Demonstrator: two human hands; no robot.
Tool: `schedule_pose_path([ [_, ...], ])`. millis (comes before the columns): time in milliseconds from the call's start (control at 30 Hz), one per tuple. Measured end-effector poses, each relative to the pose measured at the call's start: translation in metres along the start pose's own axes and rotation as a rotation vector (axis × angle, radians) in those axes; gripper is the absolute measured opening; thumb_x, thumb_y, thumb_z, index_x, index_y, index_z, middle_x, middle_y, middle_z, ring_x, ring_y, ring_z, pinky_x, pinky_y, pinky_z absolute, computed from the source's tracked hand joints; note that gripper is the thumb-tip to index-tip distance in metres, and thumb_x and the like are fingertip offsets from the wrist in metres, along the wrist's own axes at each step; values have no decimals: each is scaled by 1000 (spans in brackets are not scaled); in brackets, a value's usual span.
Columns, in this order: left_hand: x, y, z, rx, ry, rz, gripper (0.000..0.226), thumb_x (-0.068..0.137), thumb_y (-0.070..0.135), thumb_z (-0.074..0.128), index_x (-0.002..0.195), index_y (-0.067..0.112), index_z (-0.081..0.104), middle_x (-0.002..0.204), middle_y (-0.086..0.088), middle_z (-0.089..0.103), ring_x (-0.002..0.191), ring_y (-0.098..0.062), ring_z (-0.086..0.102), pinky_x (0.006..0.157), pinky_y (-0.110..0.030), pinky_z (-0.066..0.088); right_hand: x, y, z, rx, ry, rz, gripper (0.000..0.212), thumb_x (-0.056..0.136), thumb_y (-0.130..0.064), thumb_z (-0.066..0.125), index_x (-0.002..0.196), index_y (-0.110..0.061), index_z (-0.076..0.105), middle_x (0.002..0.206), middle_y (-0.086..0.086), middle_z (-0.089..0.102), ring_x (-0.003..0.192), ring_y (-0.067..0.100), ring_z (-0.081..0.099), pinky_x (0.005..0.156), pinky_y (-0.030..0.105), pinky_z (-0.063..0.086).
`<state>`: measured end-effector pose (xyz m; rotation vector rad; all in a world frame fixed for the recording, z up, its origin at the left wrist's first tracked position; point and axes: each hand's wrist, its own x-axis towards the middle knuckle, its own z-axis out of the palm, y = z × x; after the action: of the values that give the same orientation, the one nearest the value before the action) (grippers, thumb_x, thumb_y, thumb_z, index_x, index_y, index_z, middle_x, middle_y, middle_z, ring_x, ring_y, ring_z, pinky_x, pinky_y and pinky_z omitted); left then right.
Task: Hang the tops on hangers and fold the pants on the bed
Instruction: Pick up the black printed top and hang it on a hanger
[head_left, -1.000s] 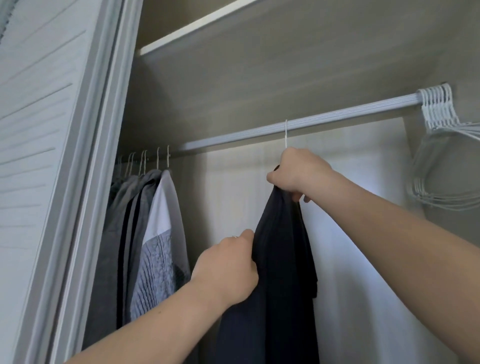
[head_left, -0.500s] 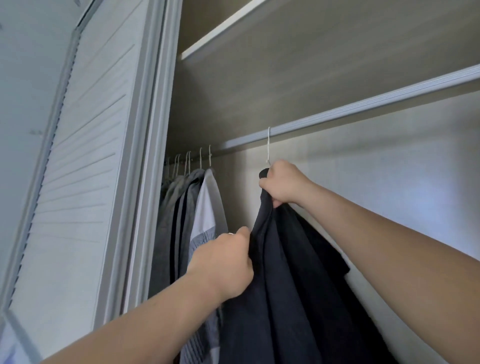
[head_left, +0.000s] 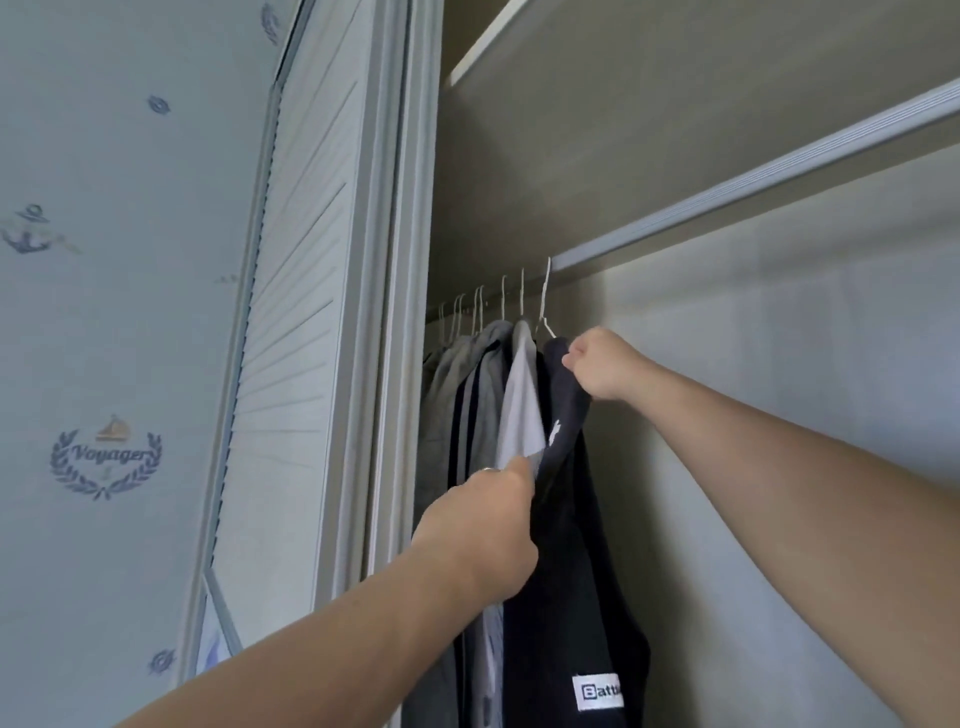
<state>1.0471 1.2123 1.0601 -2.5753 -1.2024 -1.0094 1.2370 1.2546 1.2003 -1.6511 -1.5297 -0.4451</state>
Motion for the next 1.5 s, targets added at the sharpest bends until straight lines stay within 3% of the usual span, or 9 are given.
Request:
schedule_pose_path([
  [167,-1,-15,7,1,10,-27,30,93,4,50,112,27,48,97,8,52,80,-15,59,69,-32,54,6,2,25,188,85,-26,37,98,-27,53,67,-7,51,65,8,53,70,33,54,63,36,44],
  [233,-5,-19,5,10,46,47,29,94,4,49,112,27,49,103,8,51,82,-15,58,72,-34,55,3,-2,35,260,139,-78,34,100,-42,48,104,-10,60,98,3,63,96,27,59,78,34,45],
  [333,-19,-25,-7,196,192,262,23,93,9,51,110,24,50,106,5,49,86,-19,52,72,-36,48,-9,-13,42,288,325,-173,47,99,-50,40,135,-20,47,138,4,50,130,25,44,104,42,36],
  [633,-101,-78,-76,541,390,193,32,92,33,56,121,22,61,142,-2,54,135,-32,45,103,-46,42,-89,-116,31,307,582,-657,49,102,-36,37,145,-16,43,150,2,44,144,21,32,118,50,19],
  [767,-171,-109,-128,653,260,7,51,97,55,38,140,30,41,164,-1,25,153,-32,10,121,-52,17,-147,-185,37,355,519,-779,52,101,-36,39,149,-17,35,158,4,34,150,24,25,117,63,15],
  [867,-244,-135,-173,745,188,-124,65,96,69,19,152,37,12,168,5,-6,152,-24,-22,121,-46,-11,-203,-243,45,398,404,-781,56,102,-42,34,154,-22,26,163,3,24,153,25,14,119,61,8],
  [967,-332,-149,-221,828,121,-245,75,92,76,9,155,39,-9,165,9,-23,147,-21,-36,119,-46,-19,-271,-305,52,435,252,-804,62,101,-53,25,157,-28,16,167,-1,11,155,21,3,120,54,-1],
  [1333,-672,-147,-398,989,17,-695,81,88,78,5,154,39,-20,160,12,-32,143,-18,-42,119,-46,-20,-515,-543,55,587,-151,-1084,70,95,-71,5,157,-41,-5,168,-12,-7,155,18,-11,120,49,-11],
  [1500,-821,-130,-436,1028,16,-976,81,86,78,6,153,39,-16,166,10,-18,148,-19,-31,121,-48,-13,-623,-637,60,693,-291,-1290,75,95,-70,7,160,-33,9,169,-7,3,155,21,-3,121,51,-5],
])
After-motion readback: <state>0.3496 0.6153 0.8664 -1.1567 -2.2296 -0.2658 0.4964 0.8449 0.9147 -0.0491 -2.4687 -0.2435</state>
